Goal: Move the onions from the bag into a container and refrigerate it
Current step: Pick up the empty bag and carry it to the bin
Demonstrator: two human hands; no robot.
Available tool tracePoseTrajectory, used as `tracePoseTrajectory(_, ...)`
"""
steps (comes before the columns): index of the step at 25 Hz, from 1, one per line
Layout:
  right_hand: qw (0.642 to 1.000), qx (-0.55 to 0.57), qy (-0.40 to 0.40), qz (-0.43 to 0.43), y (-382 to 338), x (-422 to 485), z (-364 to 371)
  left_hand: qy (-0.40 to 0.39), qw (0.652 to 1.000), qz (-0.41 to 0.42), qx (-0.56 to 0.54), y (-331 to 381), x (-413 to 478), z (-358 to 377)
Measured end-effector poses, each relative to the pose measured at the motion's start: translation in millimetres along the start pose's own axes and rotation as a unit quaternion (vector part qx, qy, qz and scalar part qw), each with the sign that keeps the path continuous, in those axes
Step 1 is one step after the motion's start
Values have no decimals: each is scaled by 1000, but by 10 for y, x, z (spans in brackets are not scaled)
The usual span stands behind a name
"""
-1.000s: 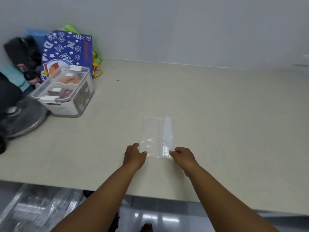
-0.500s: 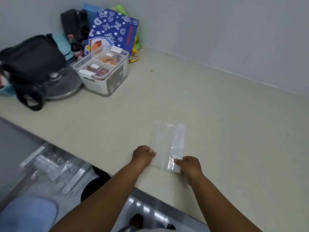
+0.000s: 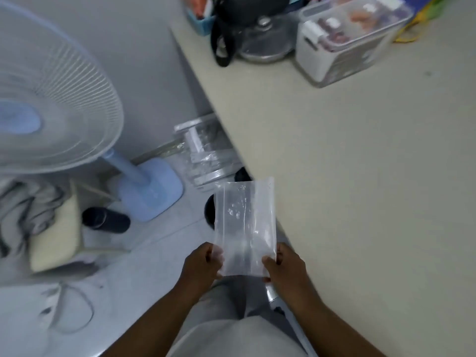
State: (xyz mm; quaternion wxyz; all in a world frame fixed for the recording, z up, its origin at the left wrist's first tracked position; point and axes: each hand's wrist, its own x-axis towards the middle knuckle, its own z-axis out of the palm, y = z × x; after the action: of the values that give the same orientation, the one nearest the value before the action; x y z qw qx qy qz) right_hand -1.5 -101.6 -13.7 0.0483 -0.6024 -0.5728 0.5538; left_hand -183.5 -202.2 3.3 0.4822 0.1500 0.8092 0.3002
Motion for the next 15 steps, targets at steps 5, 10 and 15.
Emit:
tracePoseTrajectory(5, 995, -33, -69, 63, 86, 450, 641, 53, 993, -89, -54, -632, 317, -178)
tracePoseTrajectory(10, 985, -65, -58, 146, 408, 1231, 1210, 30, 988, -139, -52, -1076, 1207, -35)
tracePoseTrajectory(15, 970, -78, -30, 228, 803, 2196, 1788, 25, 986, -166, -11, -1375, 2417, 120)
